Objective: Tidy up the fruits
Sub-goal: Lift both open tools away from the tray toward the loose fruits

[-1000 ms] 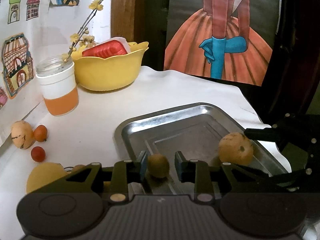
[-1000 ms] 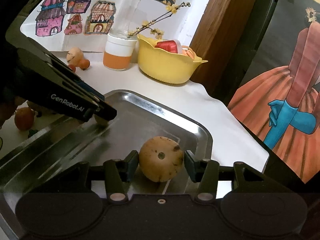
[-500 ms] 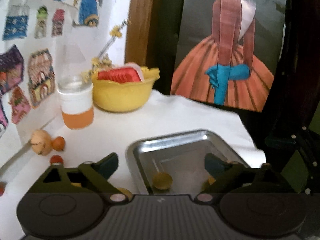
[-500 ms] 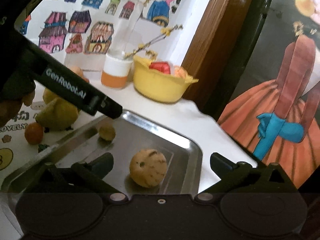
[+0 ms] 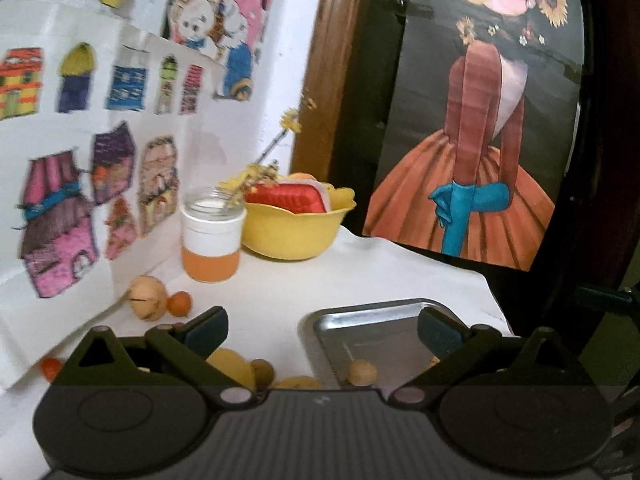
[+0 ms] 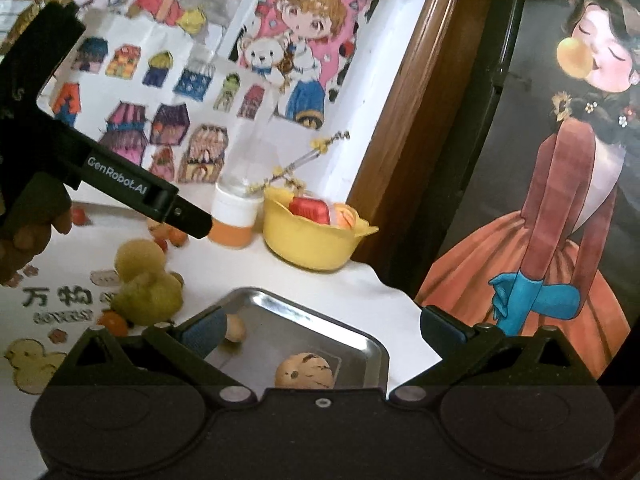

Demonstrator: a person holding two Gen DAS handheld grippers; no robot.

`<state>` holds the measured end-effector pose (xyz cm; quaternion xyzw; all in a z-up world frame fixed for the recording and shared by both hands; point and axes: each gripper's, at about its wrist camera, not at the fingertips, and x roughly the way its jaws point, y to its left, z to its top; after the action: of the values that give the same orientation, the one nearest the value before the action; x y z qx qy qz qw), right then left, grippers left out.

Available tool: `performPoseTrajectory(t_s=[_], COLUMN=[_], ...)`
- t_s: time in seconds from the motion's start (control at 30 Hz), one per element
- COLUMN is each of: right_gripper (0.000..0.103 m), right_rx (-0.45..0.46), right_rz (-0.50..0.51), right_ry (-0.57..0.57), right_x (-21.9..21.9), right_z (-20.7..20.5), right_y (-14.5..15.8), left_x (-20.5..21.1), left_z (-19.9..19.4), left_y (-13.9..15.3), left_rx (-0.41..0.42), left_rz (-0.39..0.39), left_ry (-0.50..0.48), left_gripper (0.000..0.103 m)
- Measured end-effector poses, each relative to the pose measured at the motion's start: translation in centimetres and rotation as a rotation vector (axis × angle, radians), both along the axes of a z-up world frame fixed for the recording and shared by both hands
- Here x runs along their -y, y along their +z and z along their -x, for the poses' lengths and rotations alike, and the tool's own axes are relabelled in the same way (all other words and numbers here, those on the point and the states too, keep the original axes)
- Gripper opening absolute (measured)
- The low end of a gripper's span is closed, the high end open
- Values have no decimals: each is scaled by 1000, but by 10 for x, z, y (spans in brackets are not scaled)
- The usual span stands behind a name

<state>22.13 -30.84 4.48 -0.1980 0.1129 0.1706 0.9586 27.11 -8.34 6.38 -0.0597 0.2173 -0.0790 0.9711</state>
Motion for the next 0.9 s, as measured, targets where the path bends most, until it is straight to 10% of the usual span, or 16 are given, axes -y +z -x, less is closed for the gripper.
performPoseTrajectory(t_s=[0.9], right_gripper=[102], right_rx=[-116], right_rz=[34], right_ry=[223], right_x=[-92], right_z=[63], right_y=[2], left_x=[-111], left_z=[66], left_y=[-32], left_rx=[-96], left_rz=[-13], left_ry=[163], left_gripper=[103])
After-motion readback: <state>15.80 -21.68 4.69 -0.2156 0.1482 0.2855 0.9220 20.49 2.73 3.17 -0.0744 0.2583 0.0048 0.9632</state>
